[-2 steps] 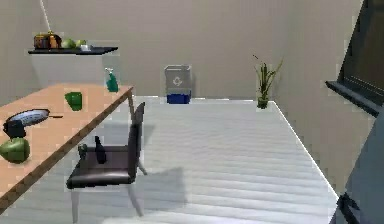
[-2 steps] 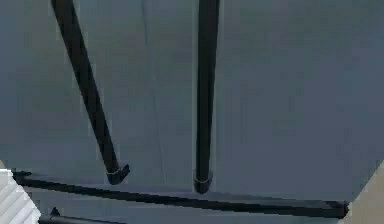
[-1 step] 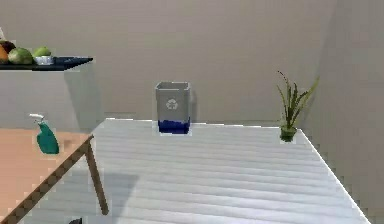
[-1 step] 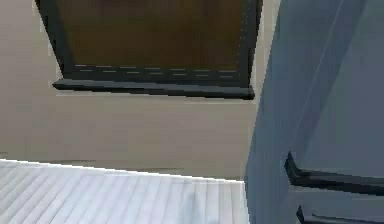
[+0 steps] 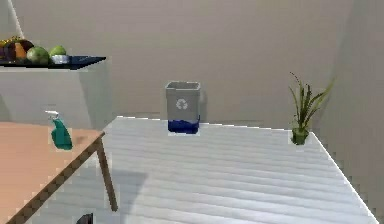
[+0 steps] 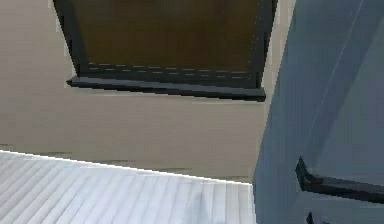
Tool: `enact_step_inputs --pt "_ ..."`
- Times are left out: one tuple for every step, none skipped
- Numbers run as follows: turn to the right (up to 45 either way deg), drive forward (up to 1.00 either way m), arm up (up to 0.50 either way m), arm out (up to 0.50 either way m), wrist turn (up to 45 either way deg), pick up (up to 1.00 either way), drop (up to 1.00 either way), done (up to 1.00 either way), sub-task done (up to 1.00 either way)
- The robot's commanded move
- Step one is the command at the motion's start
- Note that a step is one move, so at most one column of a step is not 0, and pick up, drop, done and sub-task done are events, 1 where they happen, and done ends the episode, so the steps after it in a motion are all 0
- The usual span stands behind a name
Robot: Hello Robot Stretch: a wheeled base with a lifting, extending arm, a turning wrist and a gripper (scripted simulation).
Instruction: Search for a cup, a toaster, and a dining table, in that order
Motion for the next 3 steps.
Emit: enact_step_inputs --pt "0.0 0.20 0.00 0.00 0.0 0.00 0.00 0.00 0.00" --pt "-45.0 0.00 0.00 0.00 0.0 0.00 0.00 0.00 0.00" --pt "-21.0 0.00 0.00 0.00 0.0 0.00 0.00 0.00 0.00"
